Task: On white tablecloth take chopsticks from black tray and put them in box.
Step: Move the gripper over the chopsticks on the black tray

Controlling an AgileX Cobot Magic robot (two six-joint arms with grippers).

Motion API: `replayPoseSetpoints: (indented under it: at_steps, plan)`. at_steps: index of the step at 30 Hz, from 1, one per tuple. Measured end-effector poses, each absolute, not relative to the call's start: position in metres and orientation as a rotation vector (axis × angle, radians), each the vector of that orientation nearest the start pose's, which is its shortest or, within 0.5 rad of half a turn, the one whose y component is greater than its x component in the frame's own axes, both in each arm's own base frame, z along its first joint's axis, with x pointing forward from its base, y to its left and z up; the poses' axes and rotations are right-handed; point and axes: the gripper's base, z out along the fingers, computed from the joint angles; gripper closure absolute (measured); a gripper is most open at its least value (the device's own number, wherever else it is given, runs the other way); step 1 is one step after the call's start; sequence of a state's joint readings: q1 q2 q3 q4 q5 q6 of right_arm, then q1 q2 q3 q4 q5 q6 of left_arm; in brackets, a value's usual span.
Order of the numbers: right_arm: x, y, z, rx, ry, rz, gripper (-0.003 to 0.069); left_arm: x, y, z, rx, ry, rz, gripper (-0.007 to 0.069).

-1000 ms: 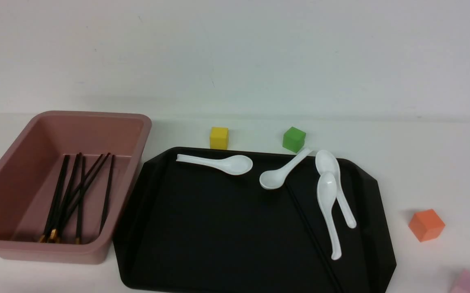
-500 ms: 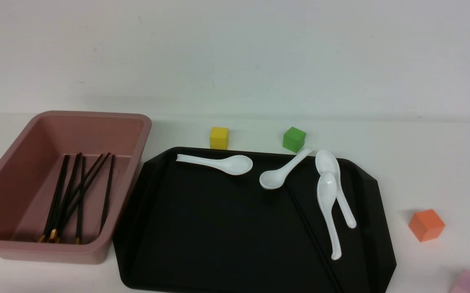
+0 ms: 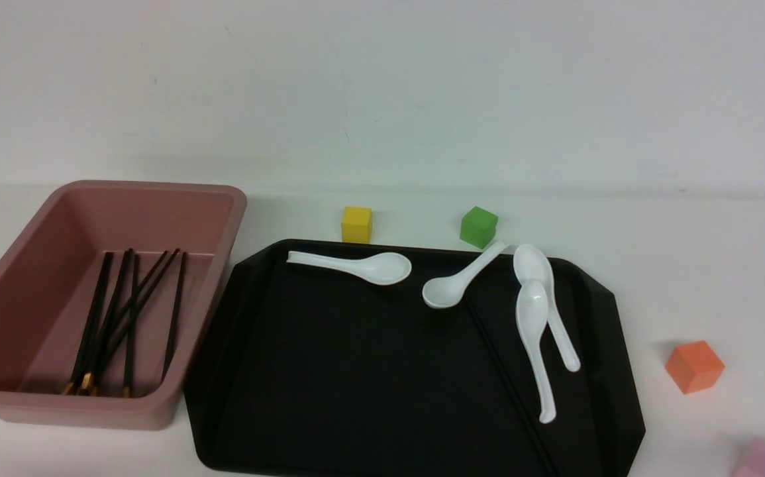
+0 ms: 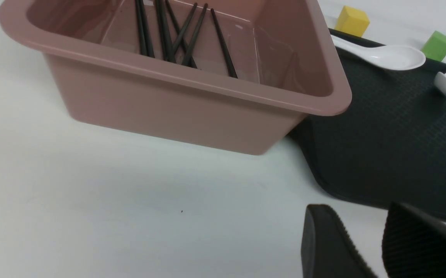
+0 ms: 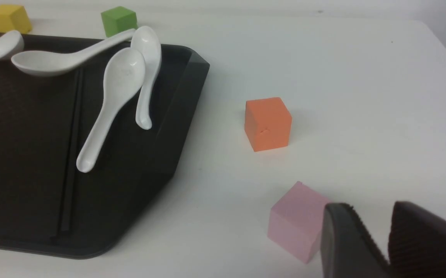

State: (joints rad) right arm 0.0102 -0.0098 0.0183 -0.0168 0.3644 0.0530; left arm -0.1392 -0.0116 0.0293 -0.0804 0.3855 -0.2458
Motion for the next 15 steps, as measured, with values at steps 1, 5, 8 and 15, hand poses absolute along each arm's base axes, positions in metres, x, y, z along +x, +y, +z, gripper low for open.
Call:
replayPoseSetpoints:
  at_steps: [1, 5, 8, 15]
  plan:
    - [0.053, 0.0, 0.175, 0.03, 1.856, 0.027, 0.0454, 0.051, -0.01, 0.169, -0.151, 1.894, -0.342, 0.0386]
    - [0.053, 0.003, 0.176, 0.176, 1.837, 0.186, 0.0449, 0.051, -0.01, 0.169, -0.151, 1.894, -0.342, 0.0386]
    - [0.053, 0.01, 0.178, 0.489, 1.777, 0.543, 0.0444, 0.051, -0.01, 0.169, -0.151, 1.894, -0.342, 0.0386]
    - [0.054, 0.017, 0.184, 0.843, 1.639, 0.962, 0.0435, 0.051, -0.01, 0.169, -0.151, 1.894, -0.342, 0.0386]
